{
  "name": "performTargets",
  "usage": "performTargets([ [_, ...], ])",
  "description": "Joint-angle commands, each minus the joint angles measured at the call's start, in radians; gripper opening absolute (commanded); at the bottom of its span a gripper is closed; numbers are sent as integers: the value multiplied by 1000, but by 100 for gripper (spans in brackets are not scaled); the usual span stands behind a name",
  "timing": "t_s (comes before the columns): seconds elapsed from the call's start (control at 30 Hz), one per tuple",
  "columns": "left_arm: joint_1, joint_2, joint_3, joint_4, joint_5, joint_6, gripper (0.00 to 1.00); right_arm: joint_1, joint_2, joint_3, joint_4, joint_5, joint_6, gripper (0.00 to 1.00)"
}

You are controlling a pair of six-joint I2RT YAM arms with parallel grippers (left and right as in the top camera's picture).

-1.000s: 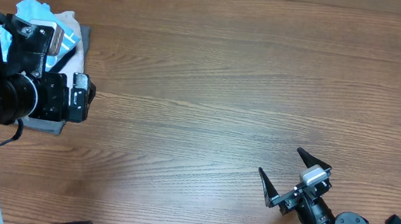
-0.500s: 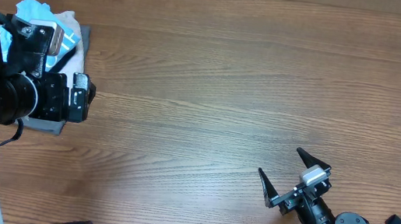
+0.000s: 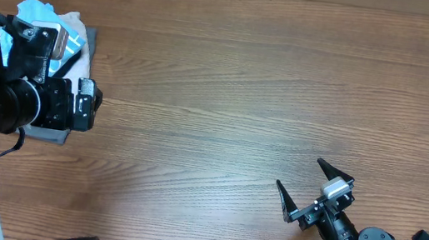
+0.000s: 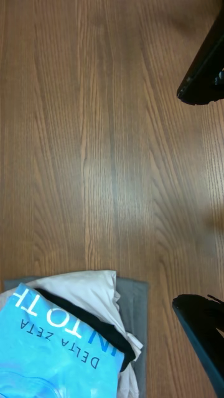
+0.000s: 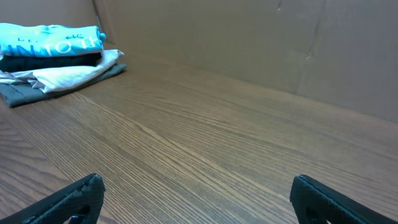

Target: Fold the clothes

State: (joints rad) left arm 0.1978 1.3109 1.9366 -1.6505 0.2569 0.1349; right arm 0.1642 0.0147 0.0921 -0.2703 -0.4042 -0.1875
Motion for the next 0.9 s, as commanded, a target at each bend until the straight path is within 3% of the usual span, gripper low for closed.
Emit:
performTargets([
  [0.0,-8,-11,-1,2,1,19,100,-2,-12,-7,6,-4,5,100],
  [0.13,-9,-35,-6,127,-1,34,100,-2,-12,-7,6,-4,5,100],
  [0.27,-9,-97,-84,370,80,34,100,-2,-12,-7,6,-4,5,100],
  [0.53,-9,-311,-523,929,230,34,100,-2,-12,-7,6,-4,5,100],
  [0.87,-9,-619,-1032,1268,230,54,100,-2,-12,-7,6,-4,5,100],
])
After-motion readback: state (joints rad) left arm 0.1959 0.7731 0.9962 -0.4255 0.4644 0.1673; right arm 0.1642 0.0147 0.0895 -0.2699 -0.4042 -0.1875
